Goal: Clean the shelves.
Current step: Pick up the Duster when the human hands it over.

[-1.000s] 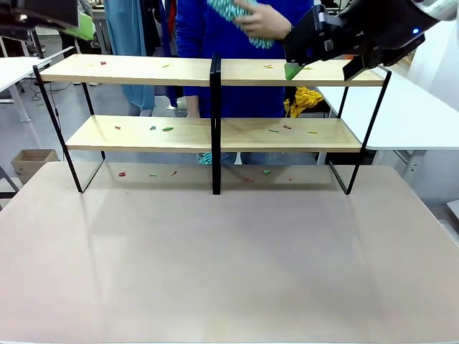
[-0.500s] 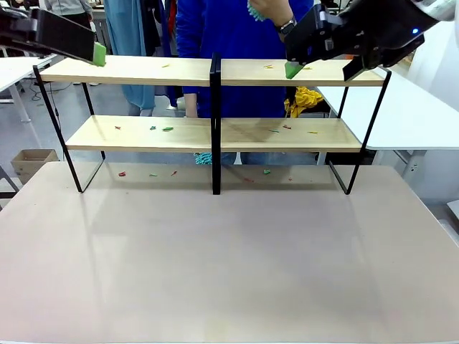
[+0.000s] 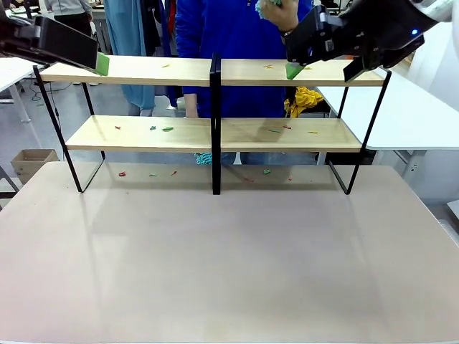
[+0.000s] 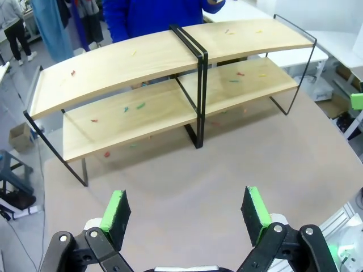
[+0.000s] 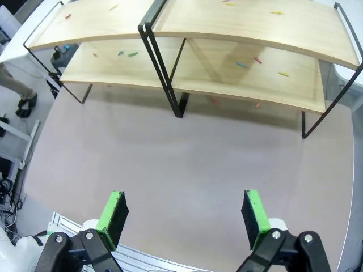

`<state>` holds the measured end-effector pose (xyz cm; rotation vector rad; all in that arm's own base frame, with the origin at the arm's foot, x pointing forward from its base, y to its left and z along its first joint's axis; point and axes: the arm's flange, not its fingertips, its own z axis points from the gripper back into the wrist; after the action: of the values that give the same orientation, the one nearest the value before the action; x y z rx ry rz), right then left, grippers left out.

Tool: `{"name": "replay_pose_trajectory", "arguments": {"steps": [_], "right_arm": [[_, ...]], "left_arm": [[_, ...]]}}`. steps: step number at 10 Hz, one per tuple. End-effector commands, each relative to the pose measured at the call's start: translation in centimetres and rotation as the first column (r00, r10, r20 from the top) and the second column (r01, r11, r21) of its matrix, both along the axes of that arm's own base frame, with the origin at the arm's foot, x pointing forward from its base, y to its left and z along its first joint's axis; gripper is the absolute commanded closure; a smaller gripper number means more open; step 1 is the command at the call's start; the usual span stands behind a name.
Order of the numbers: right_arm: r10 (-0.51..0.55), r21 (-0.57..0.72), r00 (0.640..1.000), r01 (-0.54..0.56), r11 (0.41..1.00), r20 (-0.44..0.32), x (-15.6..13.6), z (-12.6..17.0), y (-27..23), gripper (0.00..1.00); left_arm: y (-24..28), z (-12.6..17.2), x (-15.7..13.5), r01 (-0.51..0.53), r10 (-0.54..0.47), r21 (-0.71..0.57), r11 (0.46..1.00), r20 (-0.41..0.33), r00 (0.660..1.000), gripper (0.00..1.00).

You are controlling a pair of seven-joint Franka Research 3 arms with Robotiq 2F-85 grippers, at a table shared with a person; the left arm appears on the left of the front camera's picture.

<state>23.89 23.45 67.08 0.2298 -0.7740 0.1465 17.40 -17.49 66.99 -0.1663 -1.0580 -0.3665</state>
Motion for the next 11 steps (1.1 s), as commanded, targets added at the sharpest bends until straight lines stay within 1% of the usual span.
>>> {"name": "replay_pose_trajectory", "arguments": {"steps": [1, 2, 3, 4, 5, 6, 7, 9, 10, 11], "right_arm": [[-0.005, 0.017, 1.0, 0.006, 1.0, -0.005, 0.5, -0.1, 0.0, 0.0], [-0.004, 0.014, 1.0, 0.004, 1.0, -0.007, 0.5, -0.1, 0.0, 0.0], [0.003, 0.013, 1.0, -0.003, 1.0, -0.002, 0.5, 0.0, 0.3, 0.0], [0.023, 0.01, 0.999, -0.023, 1.0, 0.034, -0.1, 0.2, 1.0, 0.0], [0.064, -0.002, 0.994, -0.064, 0.998, 0.086, -1.2, 0.8, 1.6, 0.0], [0.117, -0.045, 0.985, -0.113, 0.993, 0.125, -2.4, 1.2, 2.3, 0.0], [0.165, -0.077, 0.976, -0.156, 0.985, 0.141, -3.3, 1.3, 2.6, 0.0], [0.175, -0.121, 0.966, -0.154, 0.981, 0.19, -4.5, 1.2, 2.8, 0.0], [0.182, -0.156, 0.956, -0.148, 0.977, 0.231, -4.9, 1.1, 2.7, 0.0], [0.192, -0.151, 0.945, -0.156, 0.976, 0.264, -5.1, 1.3, 2.5, 0.0]], "left_arm": [[0.1, 0.1, 0.3, 0.005, -0.006, -0.022, 1.0, -0.017, 1.0, 0.0], [-0.1, 0.1, 0.6, -0.031, 0.03, -0.069, 0.997, -0.012, 0.999, 0.0], [0.1, -0.1, 0.2, 0.0, 0.0, -0.004, 1.0, -0.006, 1.0, 0.0], [0.1, -0.1, 0.2, 0.0, 0.0, -0.004, 1.0, -0.006, 1.0, 0.0], [0.1, -0.1, 0.2, 0.0, 0.0, -0.004, 1.0, -0.006, 1.0, 0.0], [0.1, -0.1, 0.2, 0.0, 0.0, -0.004, 1.0, -0.006, 1.0, 0.0], [0.1, -0.1, 0.2, 0.0, 0.0, -0.004, 1.0, -0.006, 1.0, 0.0], [0.1, -0.1, 0.2, 0.0, 0.0, -0.004, 1.0, -0.006, 1.0, 0.0], [0.1, -0.1, 0.2, 0.0, 0.0, -0.004, 1.0, -0.006, 1.0, 0.0], [0.1, -0.1, 0.2, 0.0, 0.0, -0.004, 1.0, -0.006, 1.0, 0.0]]}}
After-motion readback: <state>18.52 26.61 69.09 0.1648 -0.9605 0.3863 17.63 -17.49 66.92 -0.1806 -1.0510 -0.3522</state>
